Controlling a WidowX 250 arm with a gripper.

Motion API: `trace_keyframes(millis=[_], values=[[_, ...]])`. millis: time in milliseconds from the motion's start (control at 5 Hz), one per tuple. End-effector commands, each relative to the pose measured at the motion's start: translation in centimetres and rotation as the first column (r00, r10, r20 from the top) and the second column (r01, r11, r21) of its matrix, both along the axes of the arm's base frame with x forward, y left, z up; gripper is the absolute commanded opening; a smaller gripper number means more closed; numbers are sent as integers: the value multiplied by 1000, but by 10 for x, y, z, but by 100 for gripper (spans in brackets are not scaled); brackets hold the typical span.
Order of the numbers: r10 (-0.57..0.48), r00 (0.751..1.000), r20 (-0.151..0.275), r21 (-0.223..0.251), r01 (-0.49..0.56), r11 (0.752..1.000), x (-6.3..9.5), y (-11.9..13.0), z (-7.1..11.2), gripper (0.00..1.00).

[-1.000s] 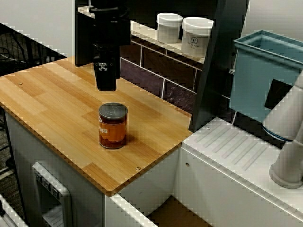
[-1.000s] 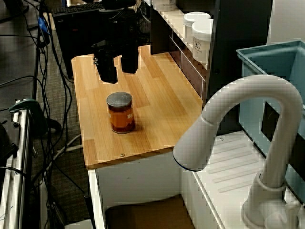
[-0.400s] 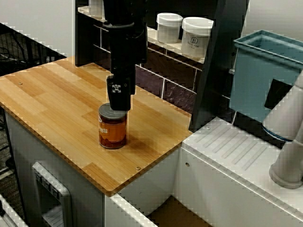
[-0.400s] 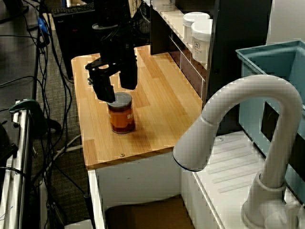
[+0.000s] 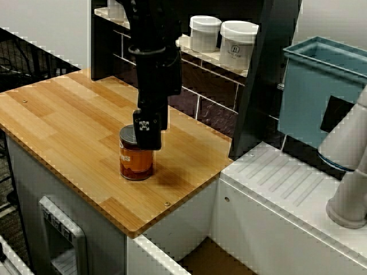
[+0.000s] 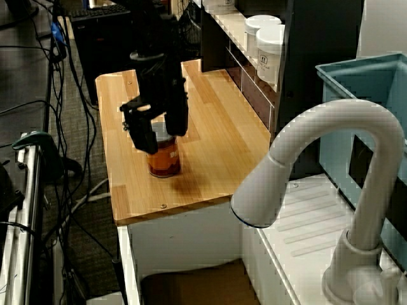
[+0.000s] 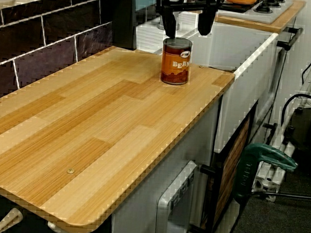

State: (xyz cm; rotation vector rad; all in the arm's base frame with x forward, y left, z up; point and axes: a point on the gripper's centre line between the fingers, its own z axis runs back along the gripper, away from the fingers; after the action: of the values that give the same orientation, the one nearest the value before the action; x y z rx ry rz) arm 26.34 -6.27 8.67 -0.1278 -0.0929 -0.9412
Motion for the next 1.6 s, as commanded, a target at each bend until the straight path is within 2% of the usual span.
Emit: trace_keyframes(millis=[0, 200, 600, 800, 1200, 1400], values=[[-57, 998, 28, -4, 57, 998, -3, -5, 1, 100], [-62, 998, 31, -3, 62, 998, -5, -8, 6, 100], [-82, 996, 19, 0, 82, 997, -12, -12, 1, 100], [-88, 996, 10, 9, 88, 996, -11, -13, -5, 100], [-82, 997, 5, 2, 82, 997, -8, -13, -6, 100], [-200, 980, 14, 5, 200, 980, -2, -13, -12, 100]])
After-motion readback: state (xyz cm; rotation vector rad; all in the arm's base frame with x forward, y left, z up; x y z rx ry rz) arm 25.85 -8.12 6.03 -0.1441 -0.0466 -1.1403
